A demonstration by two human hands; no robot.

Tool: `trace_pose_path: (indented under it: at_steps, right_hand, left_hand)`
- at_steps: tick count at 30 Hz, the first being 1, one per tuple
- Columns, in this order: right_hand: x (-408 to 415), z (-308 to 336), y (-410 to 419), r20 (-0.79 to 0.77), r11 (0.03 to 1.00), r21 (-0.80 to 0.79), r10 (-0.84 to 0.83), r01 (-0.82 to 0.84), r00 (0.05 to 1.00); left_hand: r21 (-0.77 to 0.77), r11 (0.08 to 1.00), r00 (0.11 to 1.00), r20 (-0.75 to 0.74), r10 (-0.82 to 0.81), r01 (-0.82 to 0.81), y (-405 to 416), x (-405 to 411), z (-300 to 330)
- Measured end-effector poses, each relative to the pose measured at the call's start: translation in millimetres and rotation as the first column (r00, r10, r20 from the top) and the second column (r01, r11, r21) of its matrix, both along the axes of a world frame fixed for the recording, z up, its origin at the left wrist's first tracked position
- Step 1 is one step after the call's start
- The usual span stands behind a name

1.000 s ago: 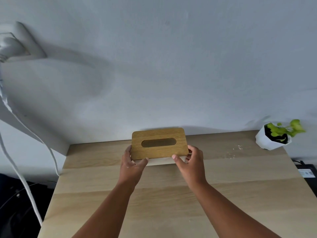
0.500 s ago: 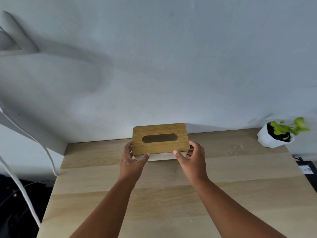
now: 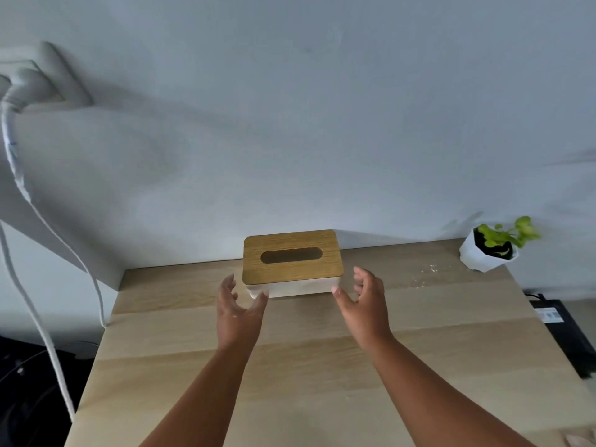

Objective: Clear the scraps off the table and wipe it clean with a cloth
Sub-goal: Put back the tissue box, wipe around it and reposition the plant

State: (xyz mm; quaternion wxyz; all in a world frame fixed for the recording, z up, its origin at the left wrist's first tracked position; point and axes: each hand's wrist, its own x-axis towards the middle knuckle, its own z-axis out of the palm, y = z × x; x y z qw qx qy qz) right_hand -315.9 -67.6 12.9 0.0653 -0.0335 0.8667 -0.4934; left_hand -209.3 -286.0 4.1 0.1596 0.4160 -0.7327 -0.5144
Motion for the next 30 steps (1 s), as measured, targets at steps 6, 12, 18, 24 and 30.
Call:
trace_pose_path:
  at_steps: [6, 12, 18, 24, 30]
  right_hand:
    - [27, 13, 40, -0.018, 0.999, -0.014, -0.043, 0.042, 0.999]
    - [56, 8, 103, -0.022, 0.988, 0.063, -0.139, 0.140, 0.990]
    - [80, -9, 176, -0.002, 0.962, 0.167, -0.217, 0.215, 0.976]
    - [106, -22, 274, -0.022, 0.924, 0.329, -0.199, 0.195, 0.980]
    - [125, -33, 386, -0.069, 0.844, 0.513, -0.139, 0.154, 0.988]
  left_hand:
    - [-0.131, 0.990, 0.999, -0.009, 0.049, -0.050, 22, 26, 10]
    - [-0.183, 0.980, 0.996, -0.024, -0.084, 0.079, 73, 36, 6]
    - [-0.238, 0.917, 0.947, 0.069, -0.312, 0.320, 132, 43, -5]
    - [-0.339, 0.802, 0.870, 0.157, -0.467, 0.491, 187, 55, -30]
    - [-0.381, 0.729, 0.823, 0.280, -0.495, 0.569, 236, 54, -50]
